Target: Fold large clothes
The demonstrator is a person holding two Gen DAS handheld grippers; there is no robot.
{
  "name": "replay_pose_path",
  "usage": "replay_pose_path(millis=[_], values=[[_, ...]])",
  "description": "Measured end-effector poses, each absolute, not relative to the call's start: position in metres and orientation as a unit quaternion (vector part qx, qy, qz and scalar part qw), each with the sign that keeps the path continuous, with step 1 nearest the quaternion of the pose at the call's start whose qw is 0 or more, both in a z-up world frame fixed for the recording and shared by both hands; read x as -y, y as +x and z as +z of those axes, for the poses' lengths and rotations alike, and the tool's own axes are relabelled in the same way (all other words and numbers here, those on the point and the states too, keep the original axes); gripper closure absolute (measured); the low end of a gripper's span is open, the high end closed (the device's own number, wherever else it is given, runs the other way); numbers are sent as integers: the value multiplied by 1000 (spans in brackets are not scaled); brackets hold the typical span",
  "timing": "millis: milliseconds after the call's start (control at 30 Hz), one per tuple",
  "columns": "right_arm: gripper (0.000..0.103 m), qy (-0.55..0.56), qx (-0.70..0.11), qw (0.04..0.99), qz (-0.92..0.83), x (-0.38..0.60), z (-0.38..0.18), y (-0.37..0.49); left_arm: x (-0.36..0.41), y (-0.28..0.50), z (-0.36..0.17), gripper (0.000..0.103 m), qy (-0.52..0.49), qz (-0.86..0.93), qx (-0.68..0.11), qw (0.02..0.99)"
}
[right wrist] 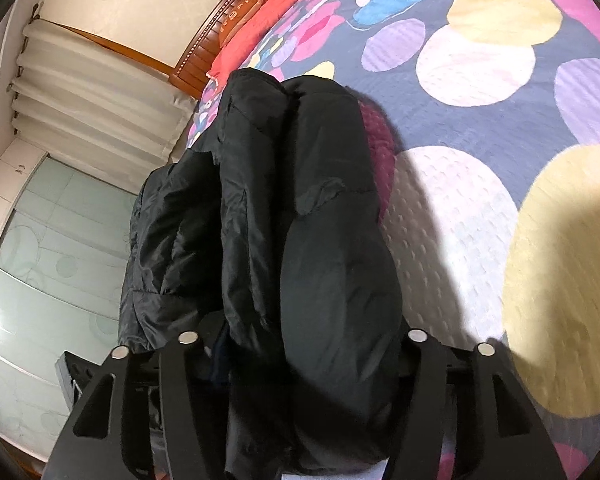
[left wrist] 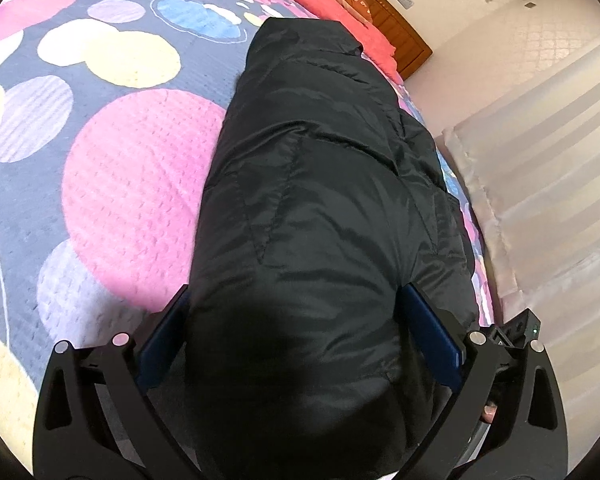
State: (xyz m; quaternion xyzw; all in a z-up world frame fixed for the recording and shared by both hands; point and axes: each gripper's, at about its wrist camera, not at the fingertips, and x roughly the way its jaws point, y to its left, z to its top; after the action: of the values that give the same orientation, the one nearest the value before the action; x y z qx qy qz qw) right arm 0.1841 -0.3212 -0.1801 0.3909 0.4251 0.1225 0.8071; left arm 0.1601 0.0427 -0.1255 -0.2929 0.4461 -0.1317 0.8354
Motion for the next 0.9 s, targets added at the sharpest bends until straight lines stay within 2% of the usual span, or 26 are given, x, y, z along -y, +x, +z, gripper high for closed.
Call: replay_pose_path(millis=[167, 367, 900], values=[[37, 384, -420, 815, 112, 324, -177, 163, -37, 144, -118, 3, -264, -106, -439, 852], [36, 370, -415, 826, 90, 327, -166, 130, -24, 121, -104, 3, -205, -80, -424, 879], [33, 166, -392, 905, -3, 283, -109, 63, 3, 59, -63, 3, -61, -15, -374, 925]])
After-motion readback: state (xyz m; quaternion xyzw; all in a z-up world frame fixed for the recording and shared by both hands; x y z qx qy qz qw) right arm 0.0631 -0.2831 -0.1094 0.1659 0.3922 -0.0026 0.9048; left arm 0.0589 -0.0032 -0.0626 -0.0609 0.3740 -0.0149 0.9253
